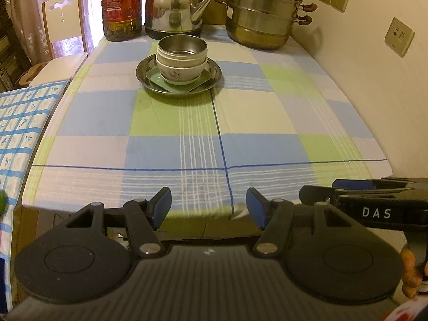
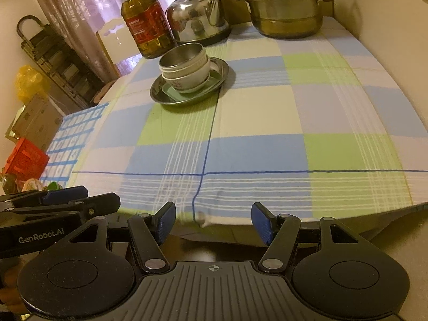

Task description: Organize plates and bowls

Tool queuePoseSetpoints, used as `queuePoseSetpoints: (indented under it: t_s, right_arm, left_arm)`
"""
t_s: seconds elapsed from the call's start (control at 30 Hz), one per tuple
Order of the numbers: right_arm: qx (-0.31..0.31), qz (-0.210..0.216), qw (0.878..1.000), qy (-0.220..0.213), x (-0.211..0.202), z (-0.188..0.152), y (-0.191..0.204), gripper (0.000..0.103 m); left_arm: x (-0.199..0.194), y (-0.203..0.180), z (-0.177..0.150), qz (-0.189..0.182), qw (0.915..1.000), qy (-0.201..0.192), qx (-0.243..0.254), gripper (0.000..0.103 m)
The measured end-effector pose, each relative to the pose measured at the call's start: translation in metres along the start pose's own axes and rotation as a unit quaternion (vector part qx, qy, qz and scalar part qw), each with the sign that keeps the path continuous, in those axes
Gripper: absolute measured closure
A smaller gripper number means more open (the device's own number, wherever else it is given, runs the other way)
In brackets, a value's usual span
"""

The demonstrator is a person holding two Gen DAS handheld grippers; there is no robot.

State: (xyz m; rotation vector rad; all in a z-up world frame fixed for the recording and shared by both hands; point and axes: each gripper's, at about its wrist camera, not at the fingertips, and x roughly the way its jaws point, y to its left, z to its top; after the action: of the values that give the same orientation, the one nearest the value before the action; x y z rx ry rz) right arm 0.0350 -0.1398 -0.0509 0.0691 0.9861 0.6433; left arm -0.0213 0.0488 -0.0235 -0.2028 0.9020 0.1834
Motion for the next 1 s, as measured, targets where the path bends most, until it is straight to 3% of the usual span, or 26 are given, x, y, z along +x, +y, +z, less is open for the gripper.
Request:
queuePoseSetpoints:
  t_s: [1.0]
  right_arm:
    - [-0.015, 0.001, 1.000, -0.003, -0.010, -0.013, 0.007, 0.040]
  left_arm:
    - [-0.013, -0.004, -0.012, 0.005, 0.9999, -0.010, -0.003, 0.043]
